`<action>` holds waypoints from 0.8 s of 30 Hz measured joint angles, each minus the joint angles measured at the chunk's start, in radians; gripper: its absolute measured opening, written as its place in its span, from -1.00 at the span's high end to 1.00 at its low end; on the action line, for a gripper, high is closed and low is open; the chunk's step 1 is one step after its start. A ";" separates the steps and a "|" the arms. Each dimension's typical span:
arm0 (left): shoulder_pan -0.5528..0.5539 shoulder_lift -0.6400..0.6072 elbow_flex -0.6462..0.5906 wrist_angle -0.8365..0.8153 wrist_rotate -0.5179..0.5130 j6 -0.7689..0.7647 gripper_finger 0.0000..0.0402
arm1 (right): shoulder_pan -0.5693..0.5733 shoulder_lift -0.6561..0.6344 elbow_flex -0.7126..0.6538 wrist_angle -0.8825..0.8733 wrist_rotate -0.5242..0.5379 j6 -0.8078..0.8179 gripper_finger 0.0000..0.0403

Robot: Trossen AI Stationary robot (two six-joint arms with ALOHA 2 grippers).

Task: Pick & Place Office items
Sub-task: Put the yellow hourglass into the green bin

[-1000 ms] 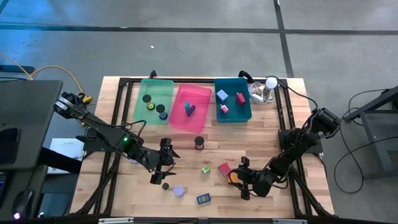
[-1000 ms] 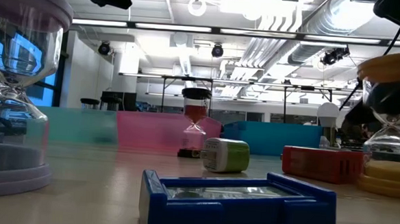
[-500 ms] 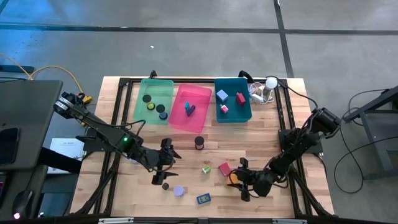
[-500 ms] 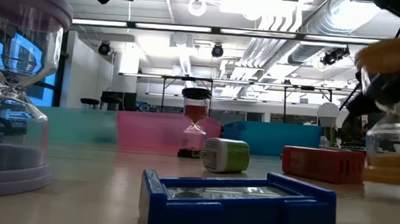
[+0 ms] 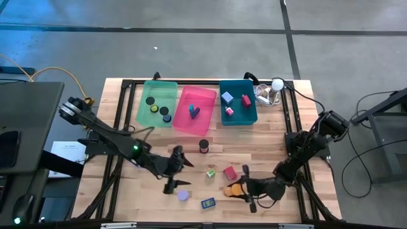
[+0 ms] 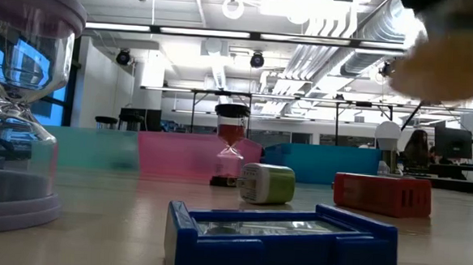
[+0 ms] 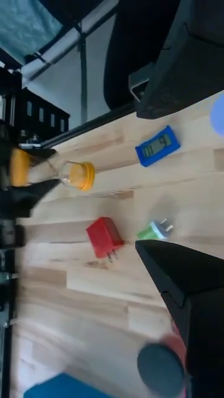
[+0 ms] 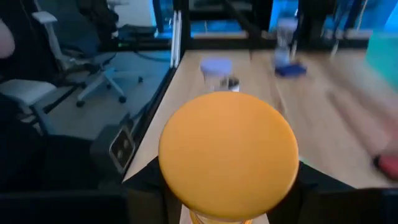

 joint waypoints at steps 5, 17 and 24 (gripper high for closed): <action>0.012 0.154 0.000 0.169 0.002 -0.027 -0.61 | 0.000 0.000 0.096 -0.039 0.028 -0.164 0.25; 0.044 0.255 -0.001 0.430 0.002 -0.025 -0.61 | -0.015 -0.001 0.252 -0.183 0.029 -0.288 0.25; 0.044 0.255 -0.001 0.491 0.001 0.068 -0.61 | -0.078 -0.001 0.254 -0.191 0.009 -0.287 0.25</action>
